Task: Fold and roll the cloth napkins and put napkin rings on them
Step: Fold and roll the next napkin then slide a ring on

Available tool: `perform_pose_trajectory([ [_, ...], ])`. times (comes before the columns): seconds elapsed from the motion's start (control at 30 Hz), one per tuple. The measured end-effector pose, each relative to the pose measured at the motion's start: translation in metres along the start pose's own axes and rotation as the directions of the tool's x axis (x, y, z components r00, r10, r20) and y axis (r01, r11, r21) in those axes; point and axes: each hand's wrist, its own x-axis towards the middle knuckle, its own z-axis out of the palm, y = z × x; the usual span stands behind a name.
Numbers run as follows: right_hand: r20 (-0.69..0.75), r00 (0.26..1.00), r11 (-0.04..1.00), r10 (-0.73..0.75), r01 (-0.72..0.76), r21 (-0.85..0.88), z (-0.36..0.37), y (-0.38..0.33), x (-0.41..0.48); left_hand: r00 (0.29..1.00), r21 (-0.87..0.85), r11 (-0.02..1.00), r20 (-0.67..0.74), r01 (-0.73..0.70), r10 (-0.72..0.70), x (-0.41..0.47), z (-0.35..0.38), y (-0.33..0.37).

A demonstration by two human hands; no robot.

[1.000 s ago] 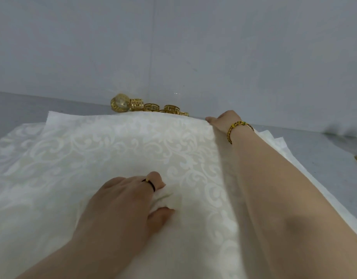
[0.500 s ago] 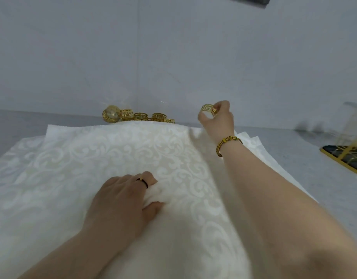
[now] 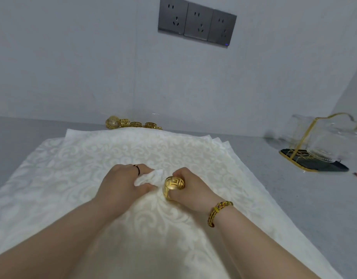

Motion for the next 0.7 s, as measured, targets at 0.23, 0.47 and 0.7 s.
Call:
perform_pose_trajectory([
  [0.23, -0.261, 0.962, 0.935, 0.083, 0.015, 0.354, 0.018, 0.005, -0.006, 0.975, -0.522, 0.847, -0.124, 0.095, -0.185, -0.021, 0.008, 0.012],
  [0.47, -0.019, 0.999, 0.434, -0.04, 0.034, 0.9, 0.02, -0.002, -0.008, 0.966, -0.622, 0.776, -0.118, 0.11, -0.232, -0.017, 0.004, 0.008],
  [0.7, -0.098, 0.991, 0.564, -0.087, 0.13, 0.816, 0.022, 0.002, -0.008, 0.982, -0.606, 0.789, -0.065, 0.104, -0.179, -0.022, 0.0, 0.012],
])
